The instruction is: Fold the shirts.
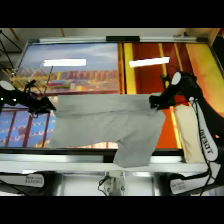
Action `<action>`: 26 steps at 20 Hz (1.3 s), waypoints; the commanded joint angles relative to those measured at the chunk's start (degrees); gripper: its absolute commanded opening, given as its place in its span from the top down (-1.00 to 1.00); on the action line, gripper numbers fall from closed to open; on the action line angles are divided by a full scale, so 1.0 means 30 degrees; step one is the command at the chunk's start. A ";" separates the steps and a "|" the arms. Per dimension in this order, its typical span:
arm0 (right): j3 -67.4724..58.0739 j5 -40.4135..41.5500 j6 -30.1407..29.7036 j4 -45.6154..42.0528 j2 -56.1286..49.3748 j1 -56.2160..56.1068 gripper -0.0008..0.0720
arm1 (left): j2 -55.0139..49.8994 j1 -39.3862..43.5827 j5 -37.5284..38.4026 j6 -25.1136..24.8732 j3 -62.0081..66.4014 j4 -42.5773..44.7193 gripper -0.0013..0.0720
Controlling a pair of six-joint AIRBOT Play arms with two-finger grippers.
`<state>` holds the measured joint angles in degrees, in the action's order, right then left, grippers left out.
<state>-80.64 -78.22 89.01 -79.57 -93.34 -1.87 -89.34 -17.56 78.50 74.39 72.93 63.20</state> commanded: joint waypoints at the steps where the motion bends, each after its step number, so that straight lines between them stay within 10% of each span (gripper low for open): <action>1: -0.0612 -0.3293 -0.0576 -0.1537 0.1100 0.0568 -0.30 | 0.1180 -0.1494 0.2419 0.0430 0.1020 0.0299 -0.31; 11: 0.4109 -0.3351 -0.1741 -0.1872 0.7002 0.4685 -0.30 | 0.8408 -0.4969 0.0874 -0.1668 -1.2750 0.0219 -0.52; 26: 0.4109 -0.3432 -0.1741 -0.1749 0.7380 0.4758 -0.30 | 0.8276 -0.4969 -0.1086 -0.2856 -1.4469 0.0495 -0.52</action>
<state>-68.34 -88.42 83.77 -84.90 -71.24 12.43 -64.29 -32.45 76.93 66.08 30.70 65.56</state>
